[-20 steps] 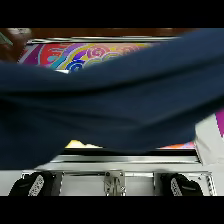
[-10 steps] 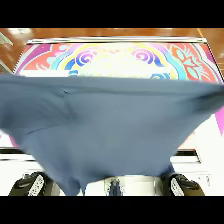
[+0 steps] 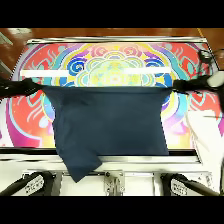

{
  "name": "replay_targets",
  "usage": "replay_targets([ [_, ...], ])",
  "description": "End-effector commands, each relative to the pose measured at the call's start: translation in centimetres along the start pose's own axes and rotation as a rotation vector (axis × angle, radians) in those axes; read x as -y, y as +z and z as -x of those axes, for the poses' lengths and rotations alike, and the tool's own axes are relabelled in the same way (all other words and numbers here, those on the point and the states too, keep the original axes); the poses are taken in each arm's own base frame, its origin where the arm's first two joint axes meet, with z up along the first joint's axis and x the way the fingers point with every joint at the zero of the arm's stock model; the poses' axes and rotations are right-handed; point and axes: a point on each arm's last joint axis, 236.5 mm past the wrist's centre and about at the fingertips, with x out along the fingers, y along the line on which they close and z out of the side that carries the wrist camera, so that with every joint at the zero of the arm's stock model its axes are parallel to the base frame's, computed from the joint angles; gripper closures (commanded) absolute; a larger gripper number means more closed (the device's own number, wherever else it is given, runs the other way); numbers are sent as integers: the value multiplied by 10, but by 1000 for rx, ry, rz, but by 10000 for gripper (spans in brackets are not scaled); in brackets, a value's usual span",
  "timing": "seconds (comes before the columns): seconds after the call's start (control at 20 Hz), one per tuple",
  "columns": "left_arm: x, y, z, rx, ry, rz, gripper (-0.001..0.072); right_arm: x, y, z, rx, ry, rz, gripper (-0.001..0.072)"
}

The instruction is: Fold the shirts.

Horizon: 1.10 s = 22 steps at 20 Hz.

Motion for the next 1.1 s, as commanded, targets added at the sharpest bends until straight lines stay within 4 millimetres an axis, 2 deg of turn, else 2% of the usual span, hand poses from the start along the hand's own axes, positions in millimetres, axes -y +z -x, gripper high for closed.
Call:
replay_targets([
  [0.0, -40, 27, -82, 64, -52, 127, 669, -15, 62, -76, 283, 6, -12, 642],
  [0.15, -47, 32, -125, 34, -58, 86, 669, -14, 84, -107, 400, -10, -34, 642],
  [0.35, -55, 49, -167, 125, 15, 60, 669, -2, 66, -138, 360, -21, -79, 641],
  [0.45, -57, 38, -182, 109, 24, 64, 669, -1, 57, -149, 329, -21, -84, 642],
  [0.55, -53, 16, -194, 33, -5, 73, 669, -2, 47, -155, 291, -14, -97, 641],
  [0.7, -41, -2, -187, -58, -58, 56, 669, -6, 38, -149, 235, -3, -83, 641],
  [0.85, -36, -24, -157, -194, -60, -46, 671, -3, 27, -127, 151, 0, -60, 641],
  [1.05, -66, -83, -120, -483, 88, 10, 670, 2, -44, -115, -166, 32, -85, 641],
])
